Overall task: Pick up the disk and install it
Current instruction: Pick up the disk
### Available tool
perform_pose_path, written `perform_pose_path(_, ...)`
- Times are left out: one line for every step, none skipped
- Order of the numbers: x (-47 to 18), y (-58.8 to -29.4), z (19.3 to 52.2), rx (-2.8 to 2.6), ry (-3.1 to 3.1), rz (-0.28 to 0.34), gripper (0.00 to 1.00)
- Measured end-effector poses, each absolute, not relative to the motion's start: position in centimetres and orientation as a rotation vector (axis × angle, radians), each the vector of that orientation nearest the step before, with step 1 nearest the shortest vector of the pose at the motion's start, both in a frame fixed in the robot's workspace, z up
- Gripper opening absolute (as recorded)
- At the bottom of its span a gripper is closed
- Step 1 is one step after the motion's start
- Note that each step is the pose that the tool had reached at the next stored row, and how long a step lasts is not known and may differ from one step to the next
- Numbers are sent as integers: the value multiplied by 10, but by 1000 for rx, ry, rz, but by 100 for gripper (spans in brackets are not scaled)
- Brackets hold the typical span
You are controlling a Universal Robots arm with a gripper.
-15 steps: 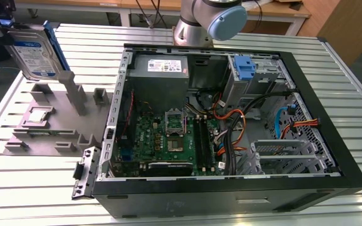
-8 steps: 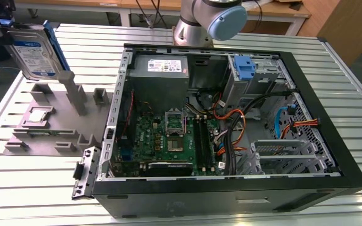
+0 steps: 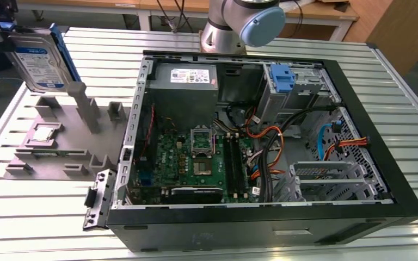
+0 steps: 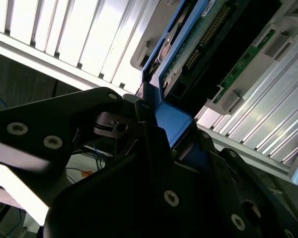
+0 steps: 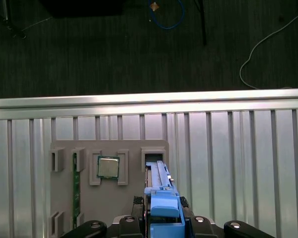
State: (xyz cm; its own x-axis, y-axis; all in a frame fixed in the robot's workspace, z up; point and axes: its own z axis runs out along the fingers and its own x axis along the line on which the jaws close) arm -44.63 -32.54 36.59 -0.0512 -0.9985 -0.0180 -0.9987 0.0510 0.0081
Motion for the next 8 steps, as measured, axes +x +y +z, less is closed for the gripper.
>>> perform_pose_path(-446,-325,366,-2159,2272,28,37)
perform_pose_path(-446,-325,366,-2159,2272,29,37)
perform_pose_path(-446,-325,366,-2159,2272,29,37)
perform_pose_path(-446,-325,366,-2159,2272,29,37)
perform_pose_path(-446,-325,366,-2159,2272,29,37)
perform_pose_path(-446,-325,366,-2159,2272,28,37)
perform_pose_path(-446,-325,367,-2159,2272,28,37)
perform_pose_path(-446,-325,367,-2159,2272,29,37)
